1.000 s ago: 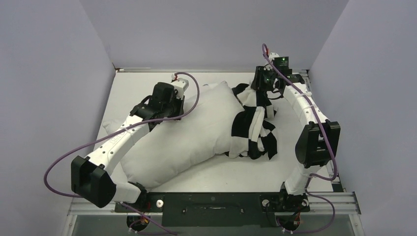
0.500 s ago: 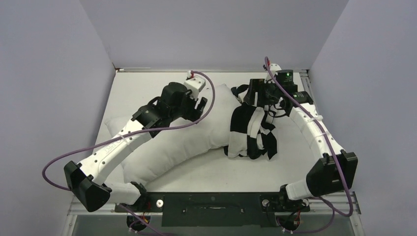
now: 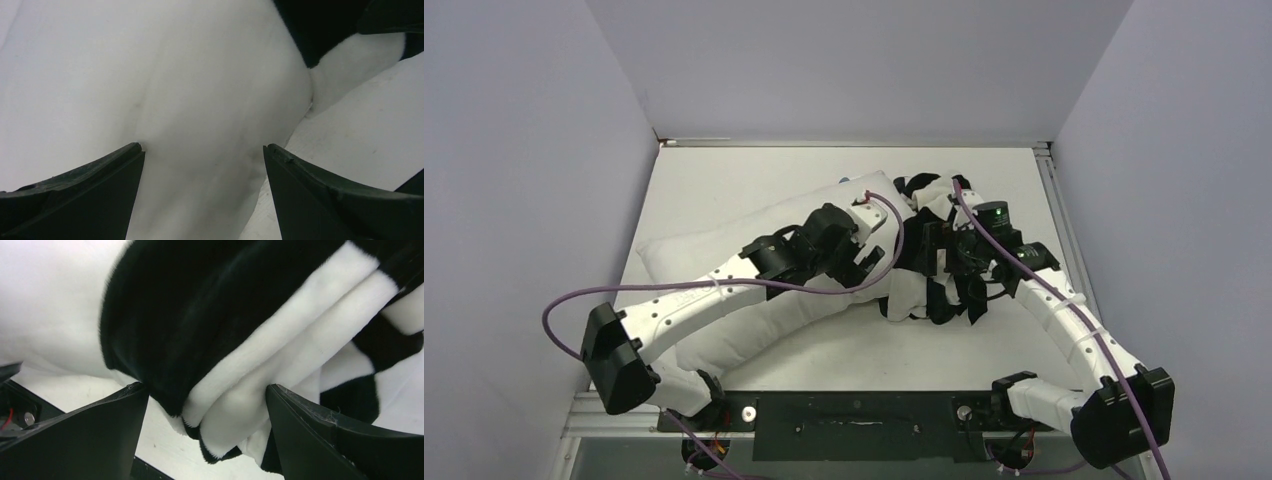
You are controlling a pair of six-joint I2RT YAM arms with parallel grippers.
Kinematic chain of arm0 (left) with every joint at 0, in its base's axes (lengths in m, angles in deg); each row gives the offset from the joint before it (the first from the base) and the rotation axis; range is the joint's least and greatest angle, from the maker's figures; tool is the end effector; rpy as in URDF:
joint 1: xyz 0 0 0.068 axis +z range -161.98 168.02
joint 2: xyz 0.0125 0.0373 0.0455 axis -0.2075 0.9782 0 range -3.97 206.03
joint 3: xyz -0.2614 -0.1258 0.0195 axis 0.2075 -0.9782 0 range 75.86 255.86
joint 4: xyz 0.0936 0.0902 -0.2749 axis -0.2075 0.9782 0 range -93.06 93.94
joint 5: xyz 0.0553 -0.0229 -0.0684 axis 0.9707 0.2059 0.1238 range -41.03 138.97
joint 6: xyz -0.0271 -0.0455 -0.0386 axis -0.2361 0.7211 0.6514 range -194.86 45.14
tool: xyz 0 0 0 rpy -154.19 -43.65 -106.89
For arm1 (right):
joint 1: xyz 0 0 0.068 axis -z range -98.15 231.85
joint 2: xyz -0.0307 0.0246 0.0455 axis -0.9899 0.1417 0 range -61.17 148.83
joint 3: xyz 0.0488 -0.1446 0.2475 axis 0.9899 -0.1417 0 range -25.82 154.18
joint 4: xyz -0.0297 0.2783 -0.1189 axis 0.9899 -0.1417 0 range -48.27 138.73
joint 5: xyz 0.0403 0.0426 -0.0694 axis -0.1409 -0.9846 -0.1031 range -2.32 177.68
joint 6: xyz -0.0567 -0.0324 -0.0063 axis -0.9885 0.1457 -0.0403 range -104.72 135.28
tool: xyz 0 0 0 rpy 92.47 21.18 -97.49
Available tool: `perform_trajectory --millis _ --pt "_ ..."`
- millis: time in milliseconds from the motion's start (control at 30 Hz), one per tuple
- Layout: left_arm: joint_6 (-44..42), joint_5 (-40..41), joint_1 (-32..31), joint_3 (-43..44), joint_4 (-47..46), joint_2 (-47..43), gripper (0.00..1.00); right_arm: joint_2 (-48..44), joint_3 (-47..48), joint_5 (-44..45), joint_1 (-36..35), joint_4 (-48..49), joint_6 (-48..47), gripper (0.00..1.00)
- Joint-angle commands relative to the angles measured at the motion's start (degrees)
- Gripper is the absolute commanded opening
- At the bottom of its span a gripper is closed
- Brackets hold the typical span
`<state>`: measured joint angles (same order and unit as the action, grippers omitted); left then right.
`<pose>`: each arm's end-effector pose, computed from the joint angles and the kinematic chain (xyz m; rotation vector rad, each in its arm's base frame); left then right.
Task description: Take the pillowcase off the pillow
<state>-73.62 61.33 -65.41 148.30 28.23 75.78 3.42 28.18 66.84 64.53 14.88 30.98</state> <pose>0.2247 -0.2843 0.3365 0.8796 2.0608 -0.2793 0.2638 0.1015 0.2887 -0.2180 2.3832 0.7056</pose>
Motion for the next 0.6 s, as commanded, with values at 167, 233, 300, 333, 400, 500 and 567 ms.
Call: perform_trajectory --millis 167,233,300,333,400,500,567 --pt "3.6 8.6 1.2 -4.1 -7.6 9.0 0.9 -0.1 -10.8 3.6 -0.9 8.8 3.2 0.9" --pt "5.0 8.3 2.8 -4.8 -8.3 10.1 0.84 0.9 -12.2 4.9 -1.0 10.3 3.3 0.94" --pt "6.3 7.0 5.1 -5.5 -9.1 10.6 0.65 1.8 -13.0 6.0 -0.9 11.5 3.3 0.96" --pt "6.7 6.5 6.2 -6.0 -9.7 10.5 0.53 2.2 -13.2 6.6 -0.8 12.0 3.3 0.9" --pt "7.2 6.1 8.2 -6.8 -11.0 10.0 0.3 3.0 -12.8 7.4 -0.3 12.3 2.8 0.74" --pt "7.0 5.5 11.4 -6.6 -11.1 9.5 0.06 4.1 -10.2 9.0 0.8 11.0 1.2 0.44" --pt "6.7 5.5 13.5 -6.2 -10.6 9.2 0.0 4.2 -7.8 10.7 1.9 9.6 -0.1 0.32"
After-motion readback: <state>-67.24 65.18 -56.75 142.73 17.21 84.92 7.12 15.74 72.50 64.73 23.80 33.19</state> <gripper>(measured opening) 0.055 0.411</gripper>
